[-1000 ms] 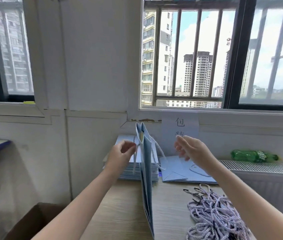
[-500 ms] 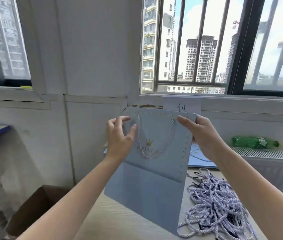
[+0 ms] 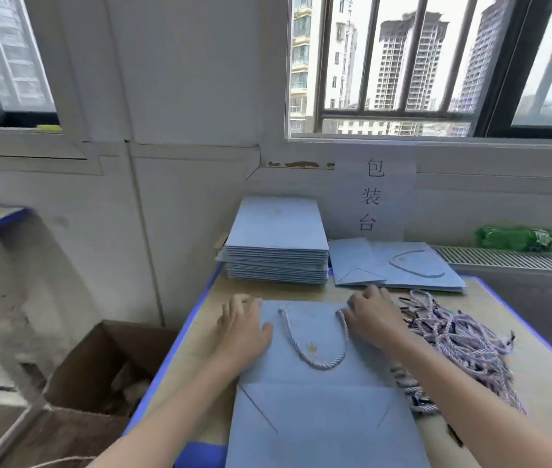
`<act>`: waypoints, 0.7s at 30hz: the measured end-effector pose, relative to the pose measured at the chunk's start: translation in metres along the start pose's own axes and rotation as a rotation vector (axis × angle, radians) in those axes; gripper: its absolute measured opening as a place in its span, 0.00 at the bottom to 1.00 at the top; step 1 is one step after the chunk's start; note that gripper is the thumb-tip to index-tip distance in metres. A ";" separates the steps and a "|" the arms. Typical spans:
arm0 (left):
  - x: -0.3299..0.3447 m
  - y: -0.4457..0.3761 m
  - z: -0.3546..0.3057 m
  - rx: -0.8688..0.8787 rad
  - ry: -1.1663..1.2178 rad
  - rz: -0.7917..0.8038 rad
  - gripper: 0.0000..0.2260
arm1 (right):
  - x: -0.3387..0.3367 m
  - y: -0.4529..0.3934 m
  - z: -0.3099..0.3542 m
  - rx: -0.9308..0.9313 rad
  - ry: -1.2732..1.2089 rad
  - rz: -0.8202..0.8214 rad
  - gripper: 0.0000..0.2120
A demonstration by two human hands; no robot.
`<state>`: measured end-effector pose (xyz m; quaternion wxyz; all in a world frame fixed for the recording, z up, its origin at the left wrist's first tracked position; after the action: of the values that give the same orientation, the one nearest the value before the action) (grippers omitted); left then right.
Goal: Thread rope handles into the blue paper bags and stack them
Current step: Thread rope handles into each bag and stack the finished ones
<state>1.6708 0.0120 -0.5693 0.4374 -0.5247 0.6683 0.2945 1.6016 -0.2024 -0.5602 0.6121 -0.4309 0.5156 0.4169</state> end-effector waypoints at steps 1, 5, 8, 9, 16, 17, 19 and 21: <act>-0.004 -0.003 -0.008 0.041 0.010 -0.005 0.20 | -0.006 -0.003 0.008 -0.042 0.019 -0.004 0.18; -0.011 -0.022 -0.046 0.163 0.006 0.006 0.20 | -0.022 -0.021 0.055 -0.286 -0.024 -0.018 0.17; 0.000 -0.033 -0.057 0.207 -0.063 0.010 0.19 | -0.014 -0.029 0.087 -0.432 -0.107 -0.013 0.17; 0.010 -0.033 -0.055 0.221 -0.112 0.016 0.19 | -0.005 -0.029 0.092 -0.453 -0.105 -0.002 0.18; 0.049 -0.031 -0.038 0.205 -0.242 0.110 0.26 | 0.044 -0.024 0.088 -0.413 0.042 0.152 0.25; 0.049 -0.032 -0.039 0.212 -0.243 0.115 0.26 | 0.043 -0.025 0.088 -0.409 0.030 0.152 0.24; 0.050 -0.032 -0.038 0.214 -0.247 0.130 0.26 | 0.041 -0.025 0.089 -0.408 0.028 0.128 0.24; 0.052 -0.033 -0.040 0.220 -0.272 0.165 0.26 | 0.035 -0.026 0.089 -0.408 -0.040 0.053 0.23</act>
<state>1.6881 -0.0544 -0.5960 0.5526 -0.3726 0.6720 0.3228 1.6543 -0.1223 -0.5834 0.5111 -0.5236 0.4195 0.5372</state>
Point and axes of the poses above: each hand's wrist, its own y-axis away from the middle knuckle, its own x-axis out of the palm, z = x × y, the point moved 10 cm from there along -y, towards the middle knuckle, and after that the axes turned 9 degrees about -x, right-handed, at the moved point
